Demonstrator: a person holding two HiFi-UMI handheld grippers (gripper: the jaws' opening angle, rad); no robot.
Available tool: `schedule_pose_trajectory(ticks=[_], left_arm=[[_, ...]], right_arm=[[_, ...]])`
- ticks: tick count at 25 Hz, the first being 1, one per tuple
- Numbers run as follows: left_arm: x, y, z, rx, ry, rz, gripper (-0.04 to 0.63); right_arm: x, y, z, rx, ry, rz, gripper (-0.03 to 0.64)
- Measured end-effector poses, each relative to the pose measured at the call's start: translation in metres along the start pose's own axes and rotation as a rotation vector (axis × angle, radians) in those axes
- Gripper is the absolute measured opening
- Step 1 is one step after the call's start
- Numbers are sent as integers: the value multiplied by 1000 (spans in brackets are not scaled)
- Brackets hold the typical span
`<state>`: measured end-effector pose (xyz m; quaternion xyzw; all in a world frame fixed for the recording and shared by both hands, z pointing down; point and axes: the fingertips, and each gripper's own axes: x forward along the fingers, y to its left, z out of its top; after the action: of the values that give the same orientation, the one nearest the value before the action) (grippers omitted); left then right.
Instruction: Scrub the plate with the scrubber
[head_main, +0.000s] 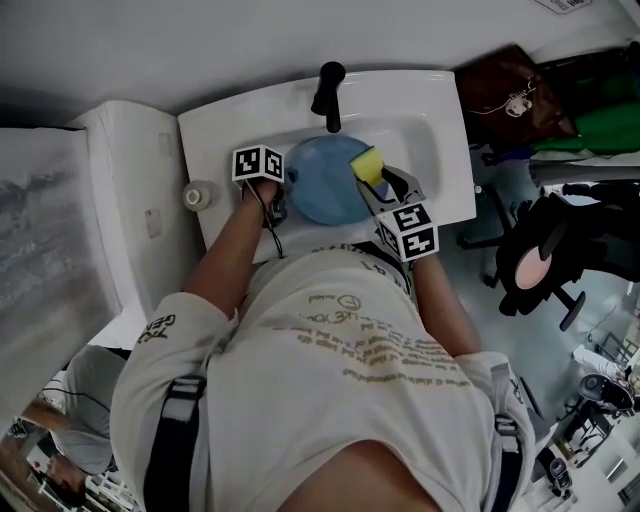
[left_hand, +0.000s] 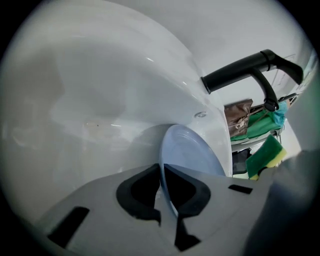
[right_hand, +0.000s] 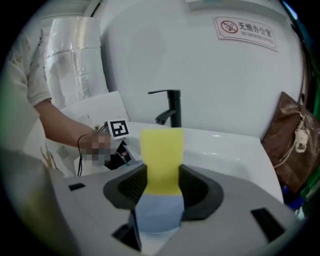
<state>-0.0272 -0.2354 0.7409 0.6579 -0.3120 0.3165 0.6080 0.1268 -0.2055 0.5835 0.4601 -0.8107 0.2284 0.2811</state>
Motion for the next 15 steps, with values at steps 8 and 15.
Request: schedule_pose_trajectory(ticks=[8, 15], left_arm=[[-19, -21, 6, 34, -92, -32, 34], [-35, -44, 13, 136, -166, -45, 34]], right_arm=[[18, 12, 1, -166, 103, 46, 202], [41, 3, -12, -397, 332, 47, 196]])
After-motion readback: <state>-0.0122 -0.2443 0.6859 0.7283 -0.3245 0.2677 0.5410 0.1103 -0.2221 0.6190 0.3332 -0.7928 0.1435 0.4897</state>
